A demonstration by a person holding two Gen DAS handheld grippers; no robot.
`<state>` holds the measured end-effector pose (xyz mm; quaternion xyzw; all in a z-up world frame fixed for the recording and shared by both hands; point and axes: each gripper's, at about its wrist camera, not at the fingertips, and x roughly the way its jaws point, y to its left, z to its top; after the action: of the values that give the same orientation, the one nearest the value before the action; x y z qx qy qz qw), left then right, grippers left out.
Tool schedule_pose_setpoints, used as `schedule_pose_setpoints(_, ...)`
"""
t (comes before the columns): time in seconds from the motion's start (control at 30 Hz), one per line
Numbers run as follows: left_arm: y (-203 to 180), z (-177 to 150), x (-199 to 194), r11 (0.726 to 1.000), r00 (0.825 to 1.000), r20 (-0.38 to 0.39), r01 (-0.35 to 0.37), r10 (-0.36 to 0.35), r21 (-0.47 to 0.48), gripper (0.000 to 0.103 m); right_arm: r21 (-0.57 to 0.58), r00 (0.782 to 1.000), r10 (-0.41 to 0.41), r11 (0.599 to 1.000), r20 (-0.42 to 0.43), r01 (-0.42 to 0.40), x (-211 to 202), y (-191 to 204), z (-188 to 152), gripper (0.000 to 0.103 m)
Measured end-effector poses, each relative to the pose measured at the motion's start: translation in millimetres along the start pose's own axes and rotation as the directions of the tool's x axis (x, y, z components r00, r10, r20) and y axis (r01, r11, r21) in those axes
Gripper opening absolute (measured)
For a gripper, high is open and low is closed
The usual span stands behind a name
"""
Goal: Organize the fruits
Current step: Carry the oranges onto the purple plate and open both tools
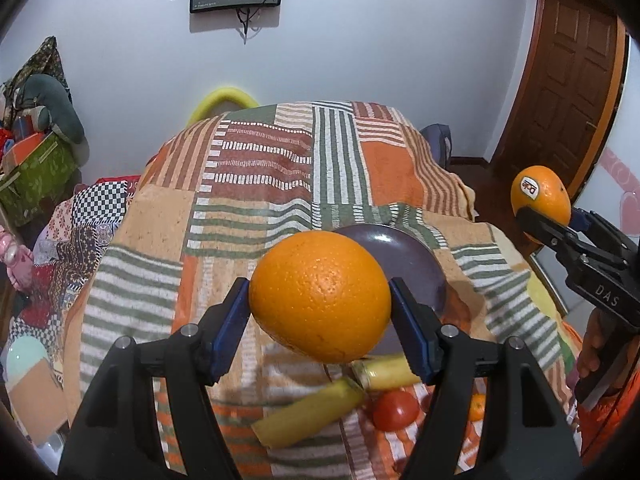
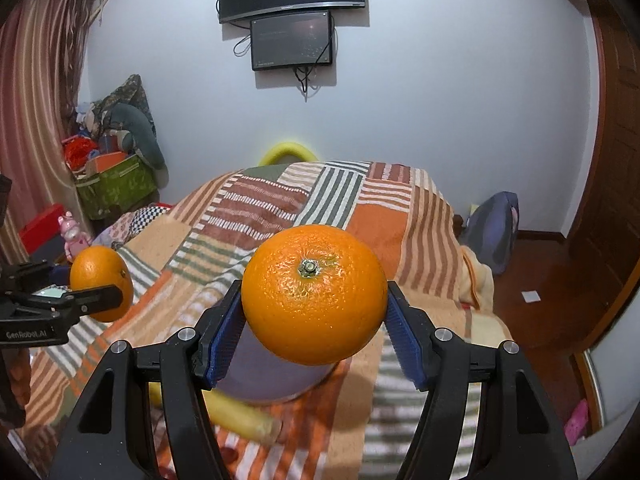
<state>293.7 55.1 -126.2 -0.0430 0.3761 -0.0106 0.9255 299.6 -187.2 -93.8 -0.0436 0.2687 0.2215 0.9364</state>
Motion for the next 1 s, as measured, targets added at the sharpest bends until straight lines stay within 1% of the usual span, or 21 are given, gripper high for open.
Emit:
schedule_pose_setpoints(0.2, 4, 15, 39, 1.0, 0.999, -0.035, -0.006, 0.006, -0.005, 0.068, -0.02, 0.999, -0.003, 1.0, -0.033, 0.002, 33, 4, 2, 0.063)
schedule_pose_setpoints(0.33, 6, 19, 62, 1.0, 0.999, -0.053, 0.009, -0.01, -0.009, 0.068, -0.054, 0.998, -0.01, 0.998, -0.068, 0.006, 54, 6, 0, 0.063)
schedule_pose_setpoints(0.43, 6, 19, 79, 1.0, 0.997, -0.071, 0.029, -0.029, -0.003, 0.068, -0.062, 0.994, 0.013, 0.998, -0.109, -0.02, 72, 6, -3, 0.063)
schedule_pose_setpoints(0.5, 7, 20, 93, 0.999, 0.995, -0.095, 0.043, -0.043, -0.008, 0.068, -0.045, 0.989, 0.037, 0.998, -0.144, -0.044, 84, 4, -6, 0.063)
schedule_pose_setpoints(0.63, 6, 20, 120, 0.999, 0.989, -0.142, 0.043, -0.042, 0.0, 0.068, -0.036, 0.98, 0.053, 0.997, -0.192, -0.061, 103, 5, -14, 0.063)
schedule_pose_setpoints(0.8, 3, 16, 149, 0.999, 0.979, -0.201, 0.042, -0.035, 0.032, 0.068, -0.057, 0.964, 0.059, 0.995, -0.259, -0.076, 123, 5, -22, 0.063)
schedule_pose_setpoints(0.87, 2, 15, 159, 0.998, 0.973, -0.225, 0.051, -0.042, 0.037, 0.068, -0.06, 0.956, 0.06, 0.995, -0.286, -0.08, 131, 5, -25, 0.063)
schedule_pose_setpoints(1.0, 6, 11, 178, 0.997, 0.955, -0.285, 0.081, -0.08, -0.009, 0.068, -0.044, 0.94, 0.067, 0.995, -0.335, -0.086, 146, -1, -34, 0.063)
